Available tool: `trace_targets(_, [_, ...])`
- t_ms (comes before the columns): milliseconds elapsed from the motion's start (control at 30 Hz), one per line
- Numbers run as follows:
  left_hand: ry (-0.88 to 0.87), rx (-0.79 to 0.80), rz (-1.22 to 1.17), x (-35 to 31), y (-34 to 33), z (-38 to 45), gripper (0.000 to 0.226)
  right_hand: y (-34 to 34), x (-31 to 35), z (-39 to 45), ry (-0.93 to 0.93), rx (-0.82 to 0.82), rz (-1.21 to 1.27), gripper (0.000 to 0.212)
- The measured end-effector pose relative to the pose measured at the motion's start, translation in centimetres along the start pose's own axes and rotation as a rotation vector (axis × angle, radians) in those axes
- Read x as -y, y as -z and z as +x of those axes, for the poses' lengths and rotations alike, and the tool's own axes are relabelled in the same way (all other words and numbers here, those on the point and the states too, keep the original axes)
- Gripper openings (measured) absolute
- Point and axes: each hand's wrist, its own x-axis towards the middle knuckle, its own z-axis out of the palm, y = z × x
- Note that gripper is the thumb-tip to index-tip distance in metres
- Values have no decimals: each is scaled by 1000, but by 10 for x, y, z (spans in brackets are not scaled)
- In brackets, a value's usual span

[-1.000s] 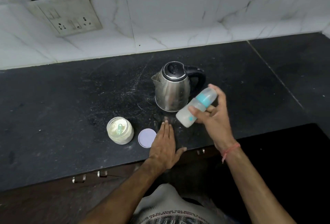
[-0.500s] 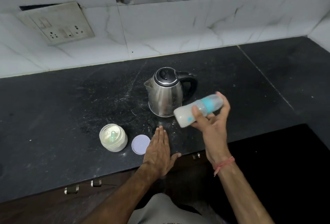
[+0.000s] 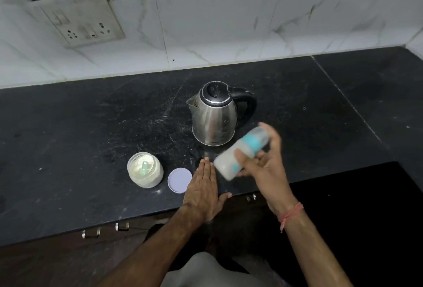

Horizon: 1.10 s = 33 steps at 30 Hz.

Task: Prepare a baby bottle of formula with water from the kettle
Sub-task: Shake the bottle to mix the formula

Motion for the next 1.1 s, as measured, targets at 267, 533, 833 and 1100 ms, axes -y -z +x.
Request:
trace_targets(267, [-33, 24, 36, 2, 0, 4, 114, 1, 3, 5, 13, 65, -65, 87])
trace_targets(533, [-40, -2, 55, 4, -9, 7, 116, -4, 3, -1, 13, 4, 18, 85])
trace_targets(833, [-18, 50, 83, 0, -6, 8, 123, -2, 8, 4, -22, 83, -22, 84])
trace_targets(1100, [3, 83, 114, -4, -2, 8, 129, 13, 35, 19, 51, 141, -77, 88])
